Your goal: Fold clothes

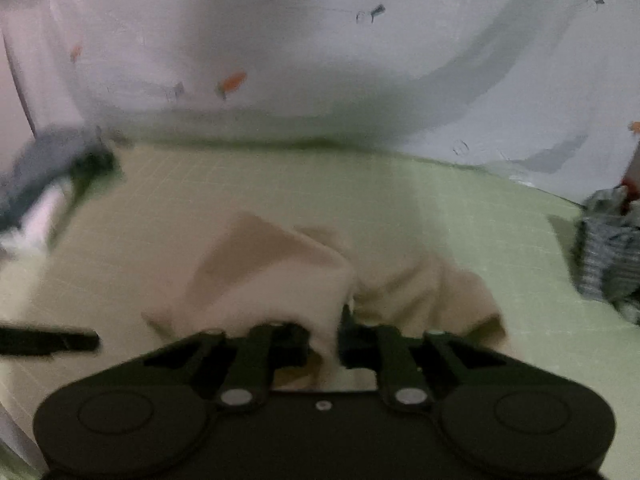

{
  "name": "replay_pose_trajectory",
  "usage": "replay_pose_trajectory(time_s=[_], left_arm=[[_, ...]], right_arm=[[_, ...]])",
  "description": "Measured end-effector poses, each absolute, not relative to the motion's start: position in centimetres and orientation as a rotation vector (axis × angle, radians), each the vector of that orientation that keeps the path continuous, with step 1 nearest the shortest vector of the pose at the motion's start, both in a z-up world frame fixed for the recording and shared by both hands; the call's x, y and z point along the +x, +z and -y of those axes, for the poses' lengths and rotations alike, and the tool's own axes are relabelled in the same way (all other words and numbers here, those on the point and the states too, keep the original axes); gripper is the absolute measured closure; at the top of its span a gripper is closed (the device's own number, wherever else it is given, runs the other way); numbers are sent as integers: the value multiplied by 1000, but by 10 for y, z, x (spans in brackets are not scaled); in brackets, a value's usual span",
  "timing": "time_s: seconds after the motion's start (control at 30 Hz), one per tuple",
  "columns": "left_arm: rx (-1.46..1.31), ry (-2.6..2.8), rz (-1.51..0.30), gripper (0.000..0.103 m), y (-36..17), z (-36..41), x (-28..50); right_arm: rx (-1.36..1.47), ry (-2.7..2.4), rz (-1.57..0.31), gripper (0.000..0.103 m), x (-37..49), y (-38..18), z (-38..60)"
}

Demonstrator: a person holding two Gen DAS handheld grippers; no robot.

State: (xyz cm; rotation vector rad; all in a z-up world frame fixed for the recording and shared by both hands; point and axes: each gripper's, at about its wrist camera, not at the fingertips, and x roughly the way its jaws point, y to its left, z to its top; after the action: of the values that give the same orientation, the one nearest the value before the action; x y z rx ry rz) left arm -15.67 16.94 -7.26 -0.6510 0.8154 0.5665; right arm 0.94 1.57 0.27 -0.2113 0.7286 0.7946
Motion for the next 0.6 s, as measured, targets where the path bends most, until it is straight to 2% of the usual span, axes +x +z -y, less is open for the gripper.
replay_pose_trajectory(time_s=[0.13,0.23,0.3,0.33,0.37,0.4,0.47,0.6], left_arm=[[-646,562,-811,80,-72,-171,-149],[-623,535,-815,80,-70,-166,-141],[-610,518,-820,79,-72,-164,-135],[-604,511,-824,79,-72,-163,-132],[-597,505,-828,78,-73,-162,-130],[-593,501,-833,76,-73,-162,-129],[-589,494,-844,73,-75,-162,-127],[-611,480,-868,73,-81,-164,-122]], right_arm=[[9,823,-644,92,44,38,-2],[57,752,-576,91,68,57,8],[-12,621,-561,81,82,57,11],[-68,558,-559,71,86,54,11],[-98,519,-563,66,89,49,15],[-121,485,-568,64,90,44,21],[-103,454,-597,53,90,32,35],[-74,416,-693,53,83,3,59]])
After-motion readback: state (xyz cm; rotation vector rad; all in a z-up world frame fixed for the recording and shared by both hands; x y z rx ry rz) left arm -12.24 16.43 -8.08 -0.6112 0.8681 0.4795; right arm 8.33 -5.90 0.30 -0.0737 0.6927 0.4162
